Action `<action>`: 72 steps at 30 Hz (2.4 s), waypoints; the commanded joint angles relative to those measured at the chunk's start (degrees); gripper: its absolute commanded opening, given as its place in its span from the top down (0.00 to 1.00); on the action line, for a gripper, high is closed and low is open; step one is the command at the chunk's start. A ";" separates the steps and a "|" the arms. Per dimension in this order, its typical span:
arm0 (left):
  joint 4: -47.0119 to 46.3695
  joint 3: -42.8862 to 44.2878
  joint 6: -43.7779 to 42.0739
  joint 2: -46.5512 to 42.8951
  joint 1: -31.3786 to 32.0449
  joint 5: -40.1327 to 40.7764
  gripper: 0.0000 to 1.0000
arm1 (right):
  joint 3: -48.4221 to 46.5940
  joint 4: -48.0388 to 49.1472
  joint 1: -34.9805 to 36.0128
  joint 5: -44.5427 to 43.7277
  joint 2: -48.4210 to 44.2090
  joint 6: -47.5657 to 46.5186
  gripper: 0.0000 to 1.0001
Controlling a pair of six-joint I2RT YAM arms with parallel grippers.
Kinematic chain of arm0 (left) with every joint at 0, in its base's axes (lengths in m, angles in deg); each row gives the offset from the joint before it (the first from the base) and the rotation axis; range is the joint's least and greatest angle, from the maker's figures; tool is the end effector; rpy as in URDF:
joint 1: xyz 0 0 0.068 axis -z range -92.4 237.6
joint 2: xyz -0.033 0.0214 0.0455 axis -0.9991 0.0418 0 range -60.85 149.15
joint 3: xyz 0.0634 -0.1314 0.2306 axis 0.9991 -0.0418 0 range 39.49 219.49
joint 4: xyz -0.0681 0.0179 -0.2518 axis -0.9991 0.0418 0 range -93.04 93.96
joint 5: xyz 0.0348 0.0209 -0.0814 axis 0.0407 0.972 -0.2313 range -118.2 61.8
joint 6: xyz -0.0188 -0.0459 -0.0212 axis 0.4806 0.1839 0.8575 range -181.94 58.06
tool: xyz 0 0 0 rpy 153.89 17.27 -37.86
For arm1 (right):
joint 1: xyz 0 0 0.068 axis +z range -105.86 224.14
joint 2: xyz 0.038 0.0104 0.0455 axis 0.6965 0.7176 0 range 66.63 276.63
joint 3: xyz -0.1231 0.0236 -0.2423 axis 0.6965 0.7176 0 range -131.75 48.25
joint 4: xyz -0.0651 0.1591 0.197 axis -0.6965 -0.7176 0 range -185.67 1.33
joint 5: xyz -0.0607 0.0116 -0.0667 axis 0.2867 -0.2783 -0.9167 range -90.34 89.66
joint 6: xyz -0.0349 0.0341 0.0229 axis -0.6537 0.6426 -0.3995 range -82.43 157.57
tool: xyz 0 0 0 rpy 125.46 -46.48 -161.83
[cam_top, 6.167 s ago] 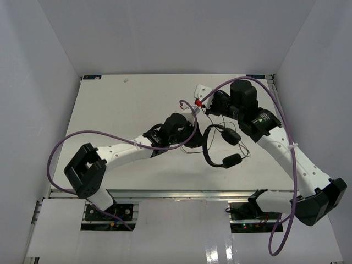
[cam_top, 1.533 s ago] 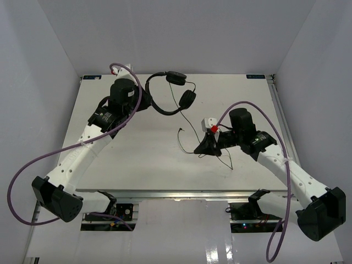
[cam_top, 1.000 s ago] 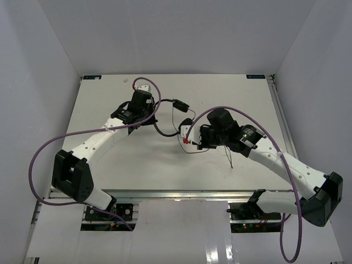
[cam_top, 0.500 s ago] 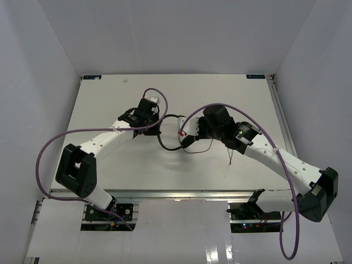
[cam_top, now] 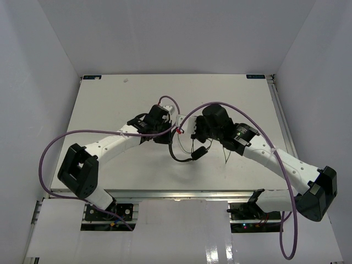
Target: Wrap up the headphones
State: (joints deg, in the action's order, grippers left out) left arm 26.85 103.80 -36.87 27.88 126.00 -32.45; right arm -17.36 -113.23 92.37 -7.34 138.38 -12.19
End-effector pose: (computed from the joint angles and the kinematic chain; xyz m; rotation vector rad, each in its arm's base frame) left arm 0.2538 -0.2046 0.2419 0.3326 2.5796 -0.5227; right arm 0.1907 0.2069 0.3419 -1.5399 1.4360 -0.1448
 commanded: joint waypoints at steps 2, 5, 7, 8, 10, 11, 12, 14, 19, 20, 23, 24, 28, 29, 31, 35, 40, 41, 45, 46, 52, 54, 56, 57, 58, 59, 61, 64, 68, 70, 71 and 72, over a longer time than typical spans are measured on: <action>-1.34 -1.13 -1.23 -4.38 1.15 -2.79 1.00 | 1.72 5.58 -1.91 -0.72 -1.09 -0.55 0.92; -1.59 -1.65 -1.70 -6.37 1.15 -4.09 1.00 | 2.15 5.41 -3.83 4.25 -1.26 0.54 0.90; -1.76 -1.68 -1.80 -7.16 1.29 -4.93 1.00 | 2.26 5.31 -4.97 5.52 -1.10 1.15 0.89; -1.74 -1.64 -1.89 -7.57 1.36 -5.25 1.00 | 2.31 5.22 -5.63 7.03 -0.89 1.60 0.89; -1.59 -1.59 -1.96 -8.75 1.59 -5.44 1.00 | 1.97 5.05 -7.07 11.68 -0.60 3.06 0.89; -1.59 -1.65 -1.95 -9.07 1.59 -5.56 1.00 | 1.50 4.71 -8.32 13.49 -0.29 3.52 0.89; -1.59 -1.65 -1.88 -9.61 1.59 -5.76 1.00 | 1.03 4.10 -9.61 16.26 0.05 4.13 0.88; -1.53 -1.45 -1.73 -10.32 1.65 -6.22 1.00 | 0.47 3.37 -11.59 20.16 0.75 4.89 0.88; -1.50 -0.56 -1.32 -11.66 1.77 -7.87 1.00 | 0.06 2.49 -15.99 30.61 2.26 6.94 0.87; -1.50 -0.31 -1.06 -11.79 1.77 -7.94 1.00 | 0.19 2.36 -16.32 32.67 2.33 7.58 0.86; -1.44 0.99 -0.41 -12.76 1.74 -8.87 1.00 | 0.72 2.42 -17.87 37.73 2.73 9.12 0.85; -1.41 1.53 -0.16 -12.88 1.77 -9.01 1.00 | 0.88 2.42 -18.08 39.32 2.88 9.42 0.85; -0.56 4.60 1.00 -13.48 1.77 -8.86 1.00 | 1.35 2.42 -19.80 46.80 3.81 12.16 0.83; -0.18 5.28 1.22 -13.64 1.77 -8.49 1.00 | 1.47 2.42 -20.19 48.75 4.14 12.93 0.82; 0.29 6.60 1.77 -13.90 1.77 -8.01 1.00 | 1.69 2.58 -20.83 52.71 4.73 14.47 0.82; 2.53 9.81 2.61 -14.34 1.77 -6.37 1.00 | 2.10 2.92 -21.84 60.52 6.29 17.34 0.80; 4.83 13.42 2.65 -14.11 1.72 -4.62 1.00 | 2.16 3.78 -22.12 65.99 7.49 19.52 0.79; 5.20 14.13 2.58 -13.94 1.71 -4.39 1.00 | 2.19 3.94 -22.12 66.70 7.67 19.75 0.78; 6.54 16.81 2.34 -13.17 1.77 -4.02 1.00 | 2.58 4.82 -22.14 68.18 8.31 20.86 0.76; 7.10 17.92 2.34 -12.99 1.77 -3.86 1.00 | 2.74 5.03 -22.20 68.77 8.54 21.15 0.76; 9.31 23.22 2.46 -11.36 1.74 -3.54 1.00 | 5.20 8.54 -22.15 72.10 9.64 23.80 0.74; 9.89 24.79 2.59 -10.82 1.76 -3.40 1.00 | 5.57 9.34 -22.21 73.13 9.97 24.42 0.72; 10.63 26.88 2.64 -10.53 1.68 -3.07 1.00 | 5.70 9.45 -22.18 73.71 10.55 24.33 0.71; 10.88 27.74 2.68 -10.32 1.68 -2.98 1.00 | 5.74 9.45 -22.14 74.10 10.72 24.29 0.70; 11.06 28.34 2.72 -10.19 1.68 -2.95 1.00 | 5.79 9.48 -22.15 74.44 10.78 24.24 0.68; 11.20 28.80 2.77 -10.09 1.68 -2.95 1.00 | 5.83 9.52 -22.20 74.76 10.78 24.20 0.67; 11.38 29.60 2.85 -10.07 1.68 -3.02 1.00 | 5.98 9.47 -22.21 75.32 10.78 24.05 0.65; 11.46 30.34 3.13 -10.06 1.68 -3.13 1.00 | 6.55 9.54 -22.21 76.30 10.57 23.79 0.64; 11.51 31.48 3.36 -10.50 1.65 -2.35 1.00 | 7.77 9.86 -22.24 78.10 10.03 23.57 0.63; 11.51 32.26 3.48 -10.79 1.65 -1.71 1.00 | 8.45 10.09 -22.35 78.78 9.69 23.62 0.63; 11.54 32.79 3.51 -10.88 1.68 -1.49 1.00 | 8.80 10.18 -22.41 79.16 9.53 23.68 0.63; 11.64 33.26 3.59 -10.98 1.68 -1.24 1.00 | 9.05 10.30 -22.47 79.49 9.42 23.74 0.63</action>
State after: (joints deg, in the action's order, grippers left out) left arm 40.19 132.93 -34.73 18.35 127.81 -34.67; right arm -9.54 -104.55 70.03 68.36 149.33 11.68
